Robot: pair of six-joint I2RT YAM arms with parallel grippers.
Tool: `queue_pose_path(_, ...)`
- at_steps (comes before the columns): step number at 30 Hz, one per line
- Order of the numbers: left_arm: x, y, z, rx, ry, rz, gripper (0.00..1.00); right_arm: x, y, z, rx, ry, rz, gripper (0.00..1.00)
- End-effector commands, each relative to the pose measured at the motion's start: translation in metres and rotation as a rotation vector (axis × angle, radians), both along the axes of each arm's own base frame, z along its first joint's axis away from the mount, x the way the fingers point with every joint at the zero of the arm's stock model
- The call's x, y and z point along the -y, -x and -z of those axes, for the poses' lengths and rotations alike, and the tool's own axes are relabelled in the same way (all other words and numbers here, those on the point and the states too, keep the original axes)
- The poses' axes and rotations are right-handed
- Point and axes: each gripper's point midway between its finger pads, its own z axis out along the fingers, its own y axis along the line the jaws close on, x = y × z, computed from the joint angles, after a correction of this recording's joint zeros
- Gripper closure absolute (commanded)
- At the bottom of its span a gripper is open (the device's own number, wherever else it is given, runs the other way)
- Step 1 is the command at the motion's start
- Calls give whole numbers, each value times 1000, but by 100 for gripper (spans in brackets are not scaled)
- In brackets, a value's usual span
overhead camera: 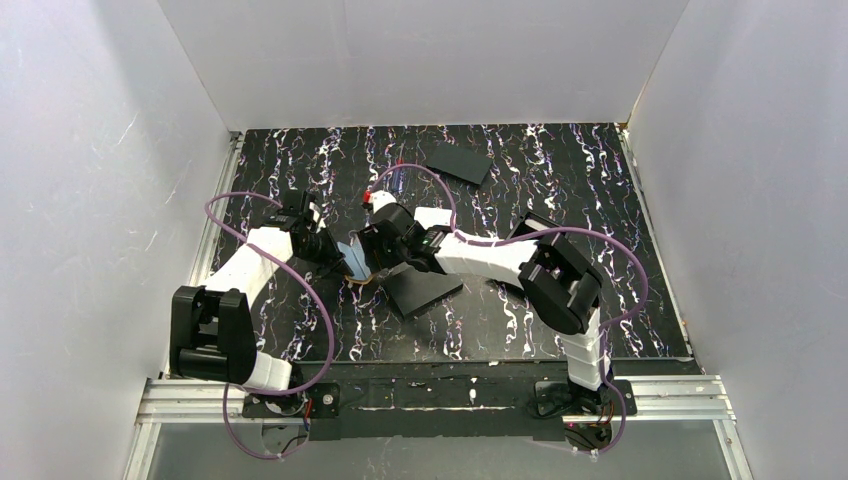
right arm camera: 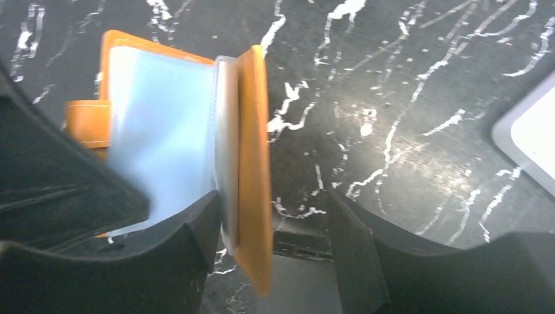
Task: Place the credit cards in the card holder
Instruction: Open the card holder at the center of the board.
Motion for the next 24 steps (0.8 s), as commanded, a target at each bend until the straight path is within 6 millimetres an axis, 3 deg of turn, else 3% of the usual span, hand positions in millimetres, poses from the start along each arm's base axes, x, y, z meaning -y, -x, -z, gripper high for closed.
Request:
queue_pose_path(1,-3,9,-3,1,-23,25,100,13,-23,-12,85,55,98,36)
queue_pose_path(5,-6,10,5,-17,-41,41,100,12,-20,-7,68,52,83,40)
queue_pose_path(14,-9,12,17,-41,-61,53,100,4,-16,13,-9,41,32,37)
queue_pose_path(24,-24,18,44,-119,-104,12,100,-4,-11,24,-107,-93,-45,91)
